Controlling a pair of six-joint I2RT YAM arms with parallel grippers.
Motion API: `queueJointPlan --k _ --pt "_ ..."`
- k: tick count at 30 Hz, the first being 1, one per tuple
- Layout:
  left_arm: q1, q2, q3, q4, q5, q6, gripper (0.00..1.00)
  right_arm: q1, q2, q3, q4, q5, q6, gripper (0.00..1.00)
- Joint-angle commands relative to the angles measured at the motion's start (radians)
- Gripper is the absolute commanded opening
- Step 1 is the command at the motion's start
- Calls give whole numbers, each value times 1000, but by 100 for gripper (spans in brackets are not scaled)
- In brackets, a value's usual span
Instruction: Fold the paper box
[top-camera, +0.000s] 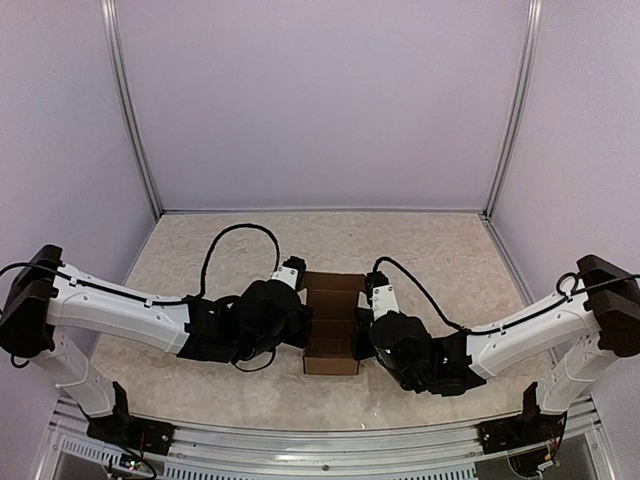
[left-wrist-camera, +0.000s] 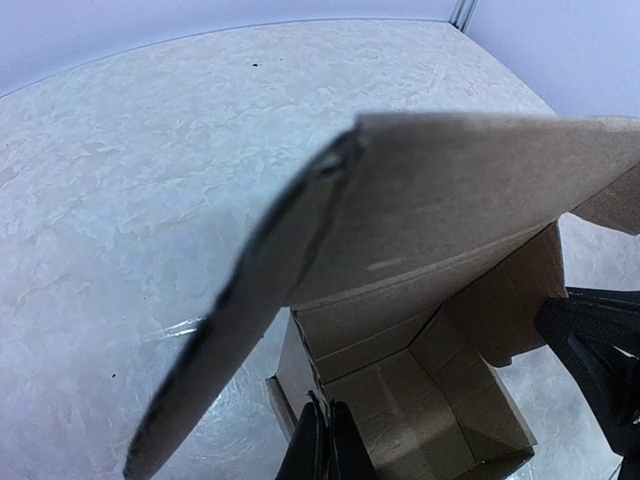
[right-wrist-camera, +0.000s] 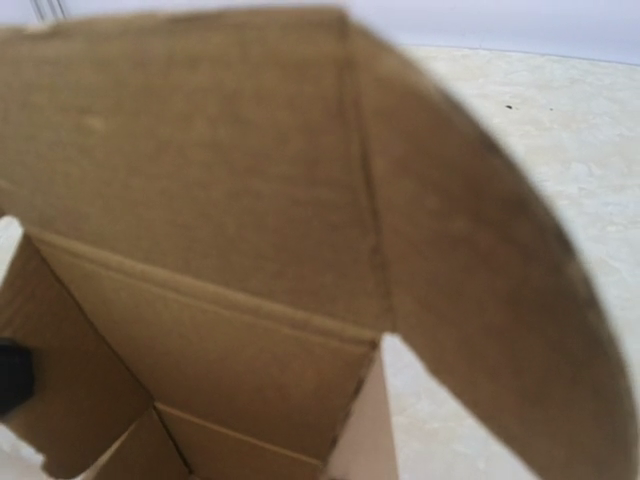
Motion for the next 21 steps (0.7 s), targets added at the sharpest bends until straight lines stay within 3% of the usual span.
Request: queueJointPlan --k 1,21 --pt "-35 36 28 -11 50 -28 0 30 25 -17 24 -42 14 0" --pt "-67 72 36 -43 17 -43 0 38 29 -30 -8 -20 55 0"
